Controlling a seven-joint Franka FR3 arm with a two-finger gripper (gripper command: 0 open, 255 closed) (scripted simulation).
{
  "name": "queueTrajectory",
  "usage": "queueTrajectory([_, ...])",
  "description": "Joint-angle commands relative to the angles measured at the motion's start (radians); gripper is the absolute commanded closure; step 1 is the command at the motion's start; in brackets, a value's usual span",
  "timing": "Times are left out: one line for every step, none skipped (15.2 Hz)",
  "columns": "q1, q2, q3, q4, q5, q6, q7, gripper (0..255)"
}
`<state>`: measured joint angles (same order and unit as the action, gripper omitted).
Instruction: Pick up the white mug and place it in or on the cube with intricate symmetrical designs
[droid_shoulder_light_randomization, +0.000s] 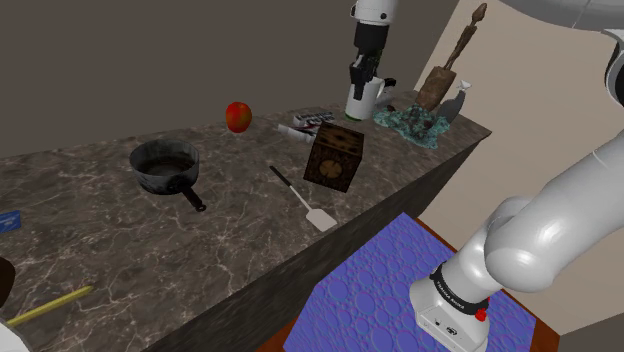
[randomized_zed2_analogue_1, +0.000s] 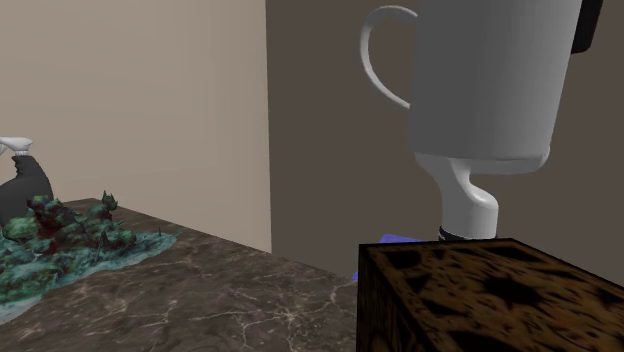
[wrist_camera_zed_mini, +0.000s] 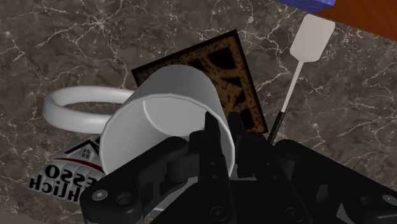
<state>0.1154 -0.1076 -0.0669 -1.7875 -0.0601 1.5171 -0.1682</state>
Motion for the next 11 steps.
queueTrajectory([0.001,-0.002,0.001,-0.029,0.000,0.027,0.003,255])
queueTrajectory([0.000,-0.004,0.001,-0.043,0.000,0.040,0.004,255])
queueTrajectory([0.000,-0.005,0.000,-0.058,0.000,0.054,0.004,255])
queueTrajectory([0.000,-0.005,0.000,-0.072,0.000,0.067,0.005,255])
queueTrajectory([0.000,-0.006,0.000,-0.086,0.000,0.081,0.006,255])
queueTrajectory([0.000,-0.006,0.000,-0.100,0.000,0.094,0.006,255])
queueTrajectory([0.000,-0.006,0.000,-0.113,0.000,0.108,0.007,255])
queueTrajectory([0.000,-0.006,0.000,-0.126,0.000,0.121,0.007,255])
queueTrajectory([0.000,-0.005,0.000,-0.139,0.000,0.134,0.008,255])
queueTrajectory([0.000,-0.005,0.000,-0.152,-0.001,0.148,0.009,255])
queueTrajectory([0.000,-0.004,-0.001,-0.165,-0.001,0.161,0.009,255])
